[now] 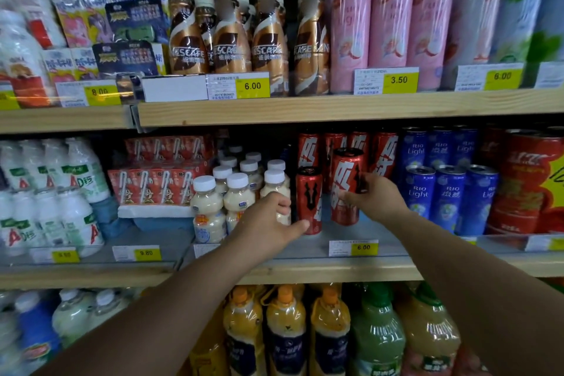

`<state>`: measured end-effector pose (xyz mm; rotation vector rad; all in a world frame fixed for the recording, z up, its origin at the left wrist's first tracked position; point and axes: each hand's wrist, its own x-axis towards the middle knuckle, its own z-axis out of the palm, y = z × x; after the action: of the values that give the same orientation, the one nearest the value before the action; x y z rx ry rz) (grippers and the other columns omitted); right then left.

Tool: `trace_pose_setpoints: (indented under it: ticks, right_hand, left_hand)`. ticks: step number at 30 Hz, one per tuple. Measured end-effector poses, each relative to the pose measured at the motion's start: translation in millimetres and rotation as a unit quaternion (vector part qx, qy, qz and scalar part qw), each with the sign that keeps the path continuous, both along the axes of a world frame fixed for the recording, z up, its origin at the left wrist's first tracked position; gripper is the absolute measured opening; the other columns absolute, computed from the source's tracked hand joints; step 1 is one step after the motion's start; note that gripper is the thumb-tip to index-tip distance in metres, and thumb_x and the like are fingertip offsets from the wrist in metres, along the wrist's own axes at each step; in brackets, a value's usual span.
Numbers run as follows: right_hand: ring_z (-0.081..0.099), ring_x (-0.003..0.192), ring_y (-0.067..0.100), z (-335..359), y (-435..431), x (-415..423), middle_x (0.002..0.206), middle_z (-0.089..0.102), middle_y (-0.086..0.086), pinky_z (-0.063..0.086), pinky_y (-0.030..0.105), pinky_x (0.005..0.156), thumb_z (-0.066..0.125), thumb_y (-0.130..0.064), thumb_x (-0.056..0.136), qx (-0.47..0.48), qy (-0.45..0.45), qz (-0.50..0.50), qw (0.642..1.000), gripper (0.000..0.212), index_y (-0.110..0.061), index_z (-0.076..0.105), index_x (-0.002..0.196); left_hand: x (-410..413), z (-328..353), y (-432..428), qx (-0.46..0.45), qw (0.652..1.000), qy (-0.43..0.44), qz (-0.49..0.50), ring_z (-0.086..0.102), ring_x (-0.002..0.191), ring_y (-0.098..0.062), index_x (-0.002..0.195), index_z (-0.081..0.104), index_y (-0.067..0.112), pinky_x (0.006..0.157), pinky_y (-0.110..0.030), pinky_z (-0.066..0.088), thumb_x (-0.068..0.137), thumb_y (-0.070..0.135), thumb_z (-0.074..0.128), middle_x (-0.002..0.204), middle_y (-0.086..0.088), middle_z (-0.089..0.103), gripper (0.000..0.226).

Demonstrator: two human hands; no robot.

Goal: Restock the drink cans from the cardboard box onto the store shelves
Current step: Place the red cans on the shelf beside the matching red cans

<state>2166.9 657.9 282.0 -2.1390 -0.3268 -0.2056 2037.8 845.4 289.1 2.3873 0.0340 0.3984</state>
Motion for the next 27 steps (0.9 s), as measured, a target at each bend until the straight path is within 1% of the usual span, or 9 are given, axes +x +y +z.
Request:
trace_pose_setpoints:
  ticks: [3, 7, 10, 14, 16, 19, 21, 24, 27]
  right_hand:
    - [0.059, 0.115, 0.029, -13, 9, 14, 0.123, 0.063, 0.012, 0.046, 0.038, 0.097, 0.071, -0.022, 0.081, -0.006, 0.029, -0.015, 0.999, 0.045, -0.006, 0.057, 0.121]
    - [0.061, 0.111, 0.028, -31, 23, 24, 0.119, 0.065, 0.012, 0.048, 0.035, 0.091, 0.072, -0.021, 0.08, -0.035, 0.053, -0.033, 0.997, 0.042, -0.007, 0.059, 0.117]
    - [0.061, 0.11, 0.027, -35, 33, 26, 0.117, 0.066, 0.012, 0.046, 0.031, 0.086, 0.071, -0.019, 0.081, -0.033, 0.051, -0.047, 0.997, 0.037, -0.006, 0.06, 0.114]
    - [0.059, 0.112, 0.028, -38, 40, 25, 0.119, 0.065, 0.012, 0.046, 0.035, 0.092, 0.068, -0.017, 0.084, -0.034, 0.04, -0.057, 0.997, 0.035, -0.007, 0.059, 0.117]
    - [0.059, 0.111, 0.027, -39, 41, 23, 0.118, 0.065, 0.011, 0.047, 0.036, 0.093, 0.067, -0.019, 0.084, -0.047, 0.04, -0.055, 0.997, 0.035, -0.009, 0.059, 0.116]
    - [0.06, 0.11, 0.025, -34, 42, 15, 0.118, 0.064, 0.007, 0.048, 0.035, 0.093, 0.076, -0.024, 0.076, -0.041, 0.054, -0.043, 0.997, 0.049, -0.011, 0.055, 0.118]
    - [0.061, 0.108, 0.024, -28, 38, 8, 0.117, 0.063, 0.008, 0.049, 0.031, 0.087, 0.078, -0.028, 0.072, -0.044, 0.046, -0.052, 0.997, 0.056, -0.01, 0.053, 0.118]
    - [0.06, 0.107, 0.024, -19, 21, -13, 0.116, 0.064, 0.008, 0.044, 0.027, 0.079, 0.074, -0.026, 0.077, -0.034, 0.013, -0.064, 0.997, 0.047, -0.008, 0.055, 0.116]
    - [0.056, 0.114, 0.024, -13, -10, -44, 0.123, 0.06, 0.008, 0.042, 0.026, 0.083, 0.07, -0.032, 0.082, -0.04, -0.022, -0.107, 0.993, 0.056, -0.006, 0.049, 0.126]
  left_hand:
    - [-1, -12, 5, 0.015, 1.0, 0.012, -0.006, 0.057, 0.106, -0.011, 0.127, 0.048, 0.018, 0.083, -0.019, 0.04, 0.083, 0.039, 0.066, 0.124, 0.005, 0.054, 0.052]
    - [0, -25, 10, 0.02, 1.0, 0.014, -0.009, 0.058, 0.106, -0.012, 0.125, 0.049, 0.019, 0.088, -0.022, 0.043, 0.084, 0.035, 0.066, 0.125, 0.003, 0.053, 0.048]
    - [1, -31, 12, 0.016, 1.0, 0.016, -0.013, 0.059, 0.106, -0.011, 0.125, 0.049, 0.019, 0.088, -0.021, 0.044, 0.084, 0.034, 0.066, 0.125, 0.004, 0.054, 0.047]
    - [-2, -32, 13, 0.006, 1.0, 0.004, -0.029, 0.061, 0.097, -0.006, 0.126, 0.049, 0.022, 0.078, -0.014, 0.043, 0.085, 0.034, 0.065, 0.119, 0.01, 0.052, 0.046]
    - [-3, -32, 12, 0.0, 0.999, 0.001, -0.036, 0.063, 0.093, -0.005, 0.125, 0.049, 0.023, 0.079, -0.015, 0.045, 0.085, 0.033, 0.065, 0.118, 0.011, 0.052, 0.045]
    - [-3, -31, 9, -0.001, 0.999, 0.009, -0.047, 0.063, 0.094, -0.006, 0.124, 0.05, 0.023, 0.085, -0.023, 0.048, 0.084, 0.032, 0.066, 0.12, 0.009, 0.053, 0.043]
    - [0, -30, 4, 0.002, 0.998, 0.011, -0.058, 0.062, 0.098, -0.008, 0.122, 0.05, 0.022, 0.089, -0.026, 0.049, 0.084, 0.031, 0.065, 0.119, 0.008, 0.053, 0.042]
    - [9, -27, -12, -0.004, 0.996, 0.016, -0.084, 0.057, 0.1, -0.01, 0.121, 0.052, 0.022, 0.087, -0.024, 0.046, 0.085, 0.029, 0.065, 0.11, 0.01, 0.055, 0.039]
    - [22, -31, -40, -0.004, 0.992, 0.026, -0.121, 0.06, 0.09, -0.01, 0.11, 0.059, 0.019, 0.079, -0.023, 0.049, 0.084, 0.021, 0.064, 0.089, 0.013, 0.06, 0.026]
